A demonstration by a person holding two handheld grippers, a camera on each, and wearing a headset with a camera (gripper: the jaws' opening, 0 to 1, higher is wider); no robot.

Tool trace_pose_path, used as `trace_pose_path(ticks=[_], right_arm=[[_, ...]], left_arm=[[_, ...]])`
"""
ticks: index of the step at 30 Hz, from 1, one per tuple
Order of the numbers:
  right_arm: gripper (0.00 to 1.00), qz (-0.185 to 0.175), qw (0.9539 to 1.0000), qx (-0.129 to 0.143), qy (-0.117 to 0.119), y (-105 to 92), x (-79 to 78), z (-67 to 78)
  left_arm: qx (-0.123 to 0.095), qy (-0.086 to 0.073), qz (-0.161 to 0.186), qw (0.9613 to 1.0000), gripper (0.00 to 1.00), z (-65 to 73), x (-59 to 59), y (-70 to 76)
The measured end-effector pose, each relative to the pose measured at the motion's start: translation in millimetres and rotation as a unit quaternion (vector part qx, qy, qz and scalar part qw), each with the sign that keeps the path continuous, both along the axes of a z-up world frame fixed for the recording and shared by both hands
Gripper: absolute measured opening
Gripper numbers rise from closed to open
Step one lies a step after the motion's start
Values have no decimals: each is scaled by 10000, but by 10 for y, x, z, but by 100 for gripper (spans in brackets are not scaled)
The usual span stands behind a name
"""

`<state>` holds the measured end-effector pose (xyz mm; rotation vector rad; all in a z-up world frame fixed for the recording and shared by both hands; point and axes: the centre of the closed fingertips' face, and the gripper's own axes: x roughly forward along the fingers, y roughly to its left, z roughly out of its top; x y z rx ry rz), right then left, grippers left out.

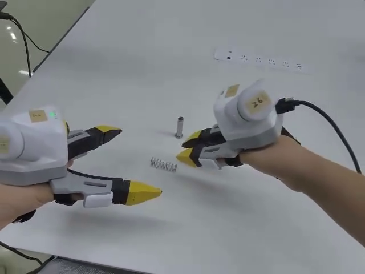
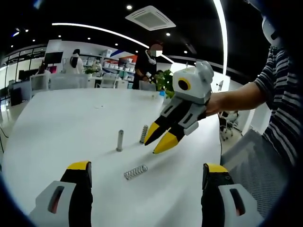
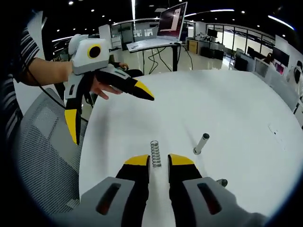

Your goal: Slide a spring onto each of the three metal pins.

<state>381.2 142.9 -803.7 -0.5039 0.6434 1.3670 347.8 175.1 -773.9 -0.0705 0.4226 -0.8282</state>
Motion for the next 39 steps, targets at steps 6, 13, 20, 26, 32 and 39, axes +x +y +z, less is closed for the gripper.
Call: trace_pose_path(ticks=[6,13,20,26,32,39], right_arm=[[12,117,9999,-115,-25,110,-6,-96],[13,137,9993,-341,16,156,-33,-309],[13,110,9984,-559,33,108,-73,-501],[10,81,9977,-667,3,57,-76,-597],[8,194,9980,-596,-47,90,-85,-591],[8,234,9990,-374,1,-30,-132,-407]], left_arm=[[-10,-6,8,10000,94,0,-9,2],[-11,-15,13,10000,94,15,-11,25],[18,-3,0,10000,94,8,-23,35],[40,4,-47,10000,94,7,-35,18],[89,29,-101,9999,93,13,-59,2],[248,35,-277,9993,92,-9,-82,-54]])
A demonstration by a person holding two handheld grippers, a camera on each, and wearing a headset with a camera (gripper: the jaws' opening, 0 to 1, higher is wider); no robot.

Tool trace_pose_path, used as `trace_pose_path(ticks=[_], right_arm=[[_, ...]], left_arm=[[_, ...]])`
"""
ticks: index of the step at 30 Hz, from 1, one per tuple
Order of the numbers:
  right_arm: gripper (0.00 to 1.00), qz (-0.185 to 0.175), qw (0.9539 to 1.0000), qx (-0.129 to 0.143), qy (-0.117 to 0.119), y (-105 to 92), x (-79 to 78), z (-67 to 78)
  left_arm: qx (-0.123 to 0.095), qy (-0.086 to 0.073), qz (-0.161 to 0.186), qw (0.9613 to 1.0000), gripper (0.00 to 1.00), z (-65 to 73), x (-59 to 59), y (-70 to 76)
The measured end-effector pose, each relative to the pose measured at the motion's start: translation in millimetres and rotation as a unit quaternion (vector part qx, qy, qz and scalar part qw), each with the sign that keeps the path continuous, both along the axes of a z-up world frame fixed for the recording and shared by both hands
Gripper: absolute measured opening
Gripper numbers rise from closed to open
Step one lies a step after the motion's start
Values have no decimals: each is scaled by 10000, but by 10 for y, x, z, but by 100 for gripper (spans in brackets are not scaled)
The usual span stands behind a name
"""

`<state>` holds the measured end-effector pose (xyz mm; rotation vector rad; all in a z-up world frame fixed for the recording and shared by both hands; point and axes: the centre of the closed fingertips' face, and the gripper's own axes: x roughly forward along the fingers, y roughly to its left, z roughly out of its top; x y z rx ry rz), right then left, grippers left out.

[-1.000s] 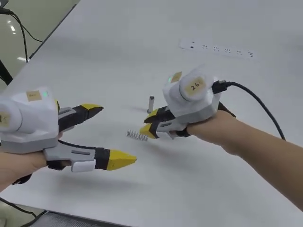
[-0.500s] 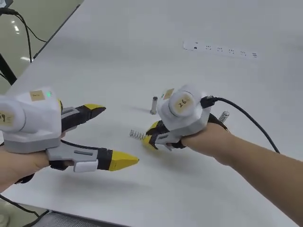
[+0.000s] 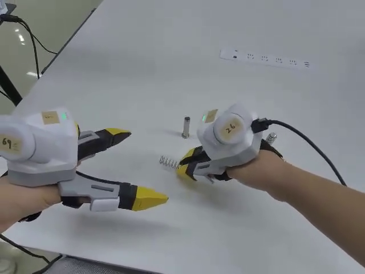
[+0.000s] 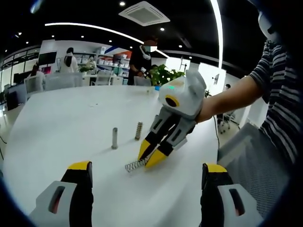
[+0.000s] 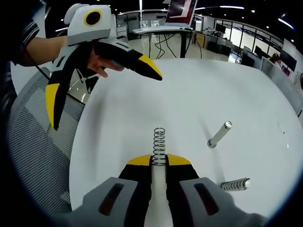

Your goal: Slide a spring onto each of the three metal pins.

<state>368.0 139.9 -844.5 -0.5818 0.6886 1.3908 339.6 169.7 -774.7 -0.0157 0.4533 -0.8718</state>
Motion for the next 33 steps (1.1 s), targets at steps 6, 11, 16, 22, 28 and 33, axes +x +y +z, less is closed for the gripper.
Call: trace_pose_path(ticks=[6,11,16,22,28,33], right_arm=[[8,15,9999,95,-63,-216,10,205],[7,137,9997,90,-185,-357,2,336],[7,230,9991,71,-347,-480,-8,459],[7,469,9975,-35,-522,-602,-101,493],[7,657,9952,-118,-713,-670,-199,501],[7,776,9937,-106,-804,-690,-274,525]], left_arm=[[-37,-16,-200,9998,90,11,16,-163],[-43,-20,-393,9992,87,9,10,-283],[-36,-21,-563,9984,84,-4,28,-348],[-28,-29,-717,9974,79,-19,76,-412],[-104,-88,-995,9949,70,25,125,-583],[-103,-106,-1197,9927,56,23,159,-715]])
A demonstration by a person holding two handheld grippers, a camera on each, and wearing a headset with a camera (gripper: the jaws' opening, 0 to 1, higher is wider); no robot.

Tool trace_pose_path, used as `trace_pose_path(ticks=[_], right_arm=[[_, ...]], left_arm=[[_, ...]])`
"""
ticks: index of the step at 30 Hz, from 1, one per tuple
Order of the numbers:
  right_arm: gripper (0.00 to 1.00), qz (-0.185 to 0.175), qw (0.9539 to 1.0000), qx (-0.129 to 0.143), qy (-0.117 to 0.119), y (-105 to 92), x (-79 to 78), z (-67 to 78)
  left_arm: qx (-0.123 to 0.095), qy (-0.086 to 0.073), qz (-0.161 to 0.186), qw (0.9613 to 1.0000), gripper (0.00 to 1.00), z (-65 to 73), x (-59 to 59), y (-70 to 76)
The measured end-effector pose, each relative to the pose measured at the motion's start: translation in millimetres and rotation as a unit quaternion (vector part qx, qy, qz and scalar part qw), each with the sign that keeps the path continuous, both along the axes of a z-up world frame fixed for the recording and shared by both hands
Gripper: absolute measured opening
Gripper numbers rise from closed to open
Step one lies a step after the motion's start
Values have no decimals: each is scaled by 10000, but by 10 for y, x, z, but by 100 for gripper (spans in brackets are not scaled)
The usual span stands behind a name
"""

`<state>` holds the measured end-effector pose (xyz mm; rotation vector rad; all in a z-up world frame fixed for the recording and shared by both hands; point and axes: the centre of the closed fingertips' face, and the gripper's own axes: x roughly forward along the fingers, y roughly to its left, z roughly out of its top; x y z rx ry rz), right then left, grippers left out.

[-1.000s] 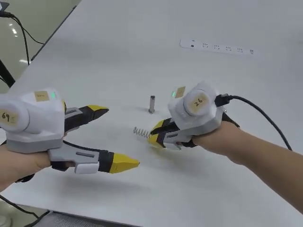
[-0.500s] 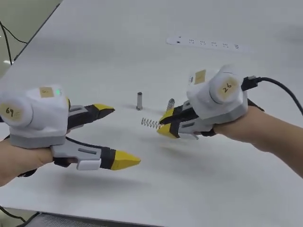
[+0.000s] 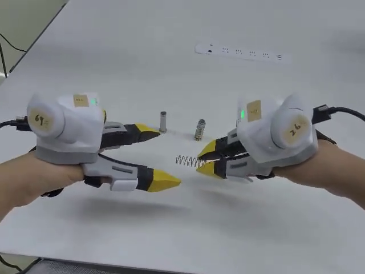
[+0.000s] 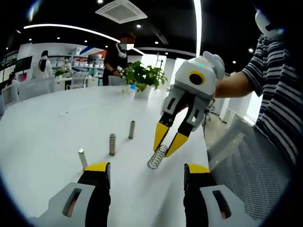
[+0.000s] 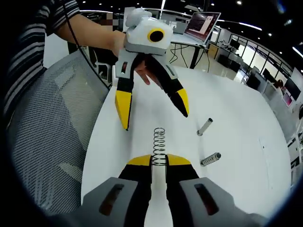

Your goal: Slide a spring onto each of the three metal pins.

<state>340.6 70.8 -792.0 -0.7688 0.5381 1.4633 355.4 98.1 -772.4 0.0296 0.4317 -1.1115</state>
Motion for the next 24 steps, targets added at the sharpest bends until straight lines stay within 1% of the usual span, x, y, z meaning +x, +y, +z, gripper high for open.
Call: trace_pose_path(ticks=[3,5,8,10,12,15,18,24], right_arm=[[7,36,10000,15,-37,-18,-24,17],[7,55,10000,27,-35,-25,-33,27],[7,71,9999,-4,-96,-44,-26,31],[7,60,9999,6,-90,-55,-23,35],[7,61,9999,11,-91,-67,-23,38],[7,72,9999,15,-102,-83,-29,41],[7,83,9999,51,-108,-94,-30,62],[7,140,9998,80,-124,-87,-41,85]], left_arm=[[-21,-39,-132,9999,49,8,-19,-82],[-12,-9,-245,9997,46,-19,-44,-129],[51,5,-414,9991,35,-75,-86,-181],[50,0,-471,9989,31,-70,-107,-207],[34,-38,-503,9987,28,-57,-111,-226],[-22,-47,-551,9985,21,-41,-116,-249],[-14,-60,-598,9982,17,-43,-126,-258],[-41,-87,-641,9979,10,-27,-141,-278]])
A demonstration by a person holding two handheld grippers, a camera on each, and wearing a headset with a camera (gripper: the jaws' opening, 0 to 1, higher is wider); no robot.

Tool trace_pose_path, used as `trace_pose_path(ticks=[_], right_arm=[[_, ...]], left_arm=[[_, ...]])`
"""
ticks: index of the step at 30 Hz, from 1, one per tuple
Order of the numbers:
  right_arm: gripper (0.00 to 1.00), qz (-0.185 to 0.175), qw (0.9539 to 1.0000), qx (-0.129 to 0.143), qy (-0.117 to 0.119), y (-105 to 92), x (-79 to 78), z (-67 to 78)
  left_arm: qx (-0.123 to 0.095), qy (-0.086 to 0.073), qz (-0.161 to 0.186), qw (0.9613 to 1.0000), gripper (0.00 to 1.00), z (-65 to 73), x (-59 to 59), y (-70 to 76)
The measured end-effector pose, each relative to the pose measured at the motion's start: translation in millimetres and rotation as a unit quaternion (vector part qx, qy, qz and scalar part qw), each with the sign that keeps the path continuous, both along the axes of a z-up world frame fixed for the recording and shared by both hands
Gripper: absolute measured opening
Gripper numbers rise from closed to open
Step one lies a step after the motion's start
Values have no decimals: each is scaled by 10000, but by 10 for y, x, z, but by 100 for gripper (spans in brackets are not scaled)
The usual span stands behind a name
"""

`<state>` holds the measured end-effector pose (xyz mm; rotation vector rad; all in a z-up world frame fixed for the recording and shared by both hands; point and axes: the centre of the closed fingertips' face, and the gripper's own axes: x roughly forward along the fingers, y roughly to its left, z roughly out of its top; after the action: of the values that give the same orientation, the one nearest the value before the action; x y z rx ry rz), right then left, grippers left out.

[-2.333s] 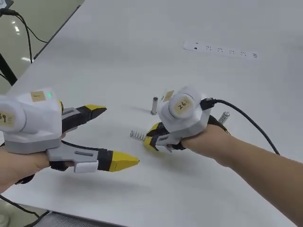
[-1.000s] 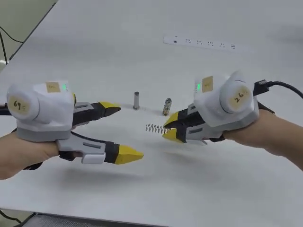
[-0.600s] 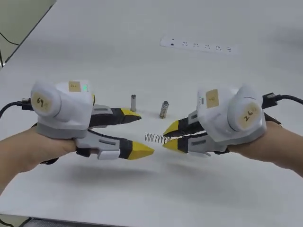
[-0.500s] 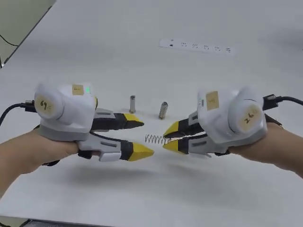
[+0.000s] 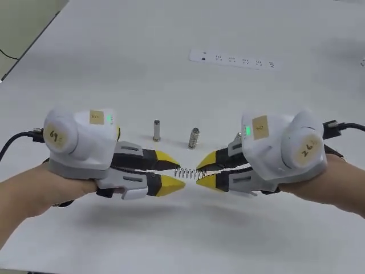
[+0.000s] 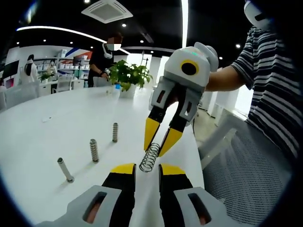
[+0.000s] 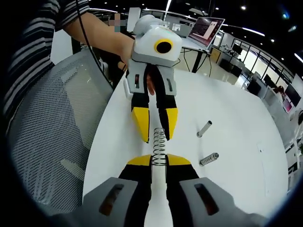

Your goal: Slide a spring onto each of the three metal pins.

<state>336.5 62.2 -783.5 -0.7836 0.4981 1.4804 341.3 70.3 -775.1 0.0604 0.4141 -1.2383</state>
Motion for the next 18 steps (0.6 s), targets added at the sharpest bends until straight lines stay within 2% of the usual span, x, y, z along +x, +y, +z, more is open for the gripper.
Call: trace_pose_path(ticks=[7,15,17,18], right_arm=[[7,55,10000,35,-26,15,-14,15],[7,65,10000,62,-17,16,-40,27],[7,52,10000,78,-13,20,-43,32],[7,49,10000,83,-3,21,-47,34]], left_arm=[[-21,-34,-12,10000,4,29,-4,-2],[-42,-44,-27,10000,4,45,-29,0],[-37,-110,-36,9999,4,54,-28,2],[-49,-82,-43,9999,3,58,-34,1]])
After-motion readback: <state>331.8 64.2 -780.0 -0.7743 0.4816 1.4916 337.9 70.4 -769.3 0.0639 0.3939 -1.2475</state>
